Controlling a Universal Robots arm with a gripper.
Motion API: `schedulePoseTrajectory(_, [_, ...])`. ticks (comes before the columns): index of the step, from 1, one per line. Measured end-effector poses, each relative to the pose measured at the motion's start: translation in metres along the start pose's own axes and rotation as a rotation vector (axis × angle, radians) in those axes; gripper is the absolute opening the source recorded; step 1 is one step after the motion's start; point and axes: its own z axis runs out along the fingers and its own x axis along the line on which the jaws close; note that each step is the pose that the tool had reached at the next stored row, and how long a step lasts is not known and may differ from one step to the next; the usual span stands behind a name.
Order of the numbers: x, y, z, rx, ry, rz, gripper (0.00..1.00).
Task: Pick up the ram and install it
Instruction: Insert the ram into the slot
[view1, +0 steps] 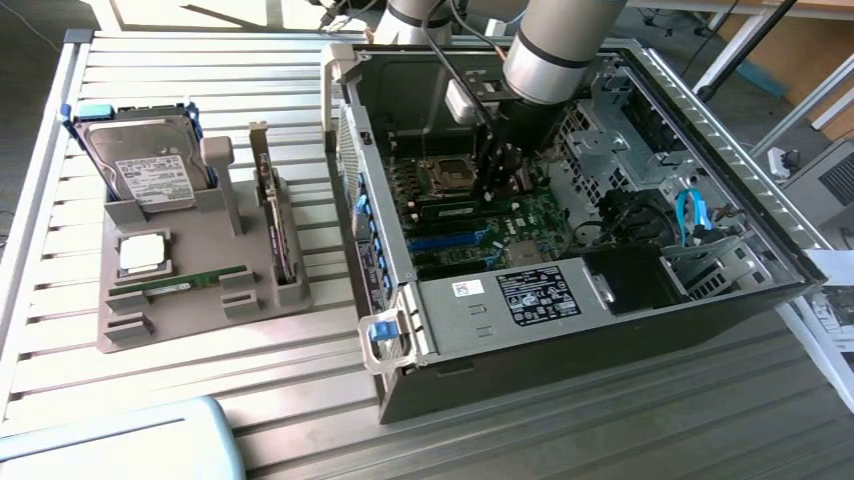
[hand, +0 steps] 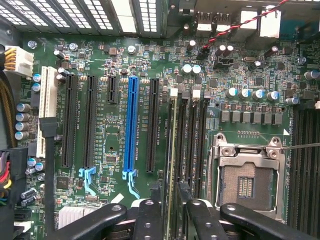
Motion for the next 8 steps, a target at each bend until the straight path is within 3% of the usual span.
schedulePoseTrajectory(4, [-0.0001, 0.0002, -0.0037, -0.0005, 0.007, 0.001, 0.27])
schedulePoseTrajectory(8, [-0.0002, 0.0005, -0.0088, -0.0003, 0.0071, 0.001, 0.27])
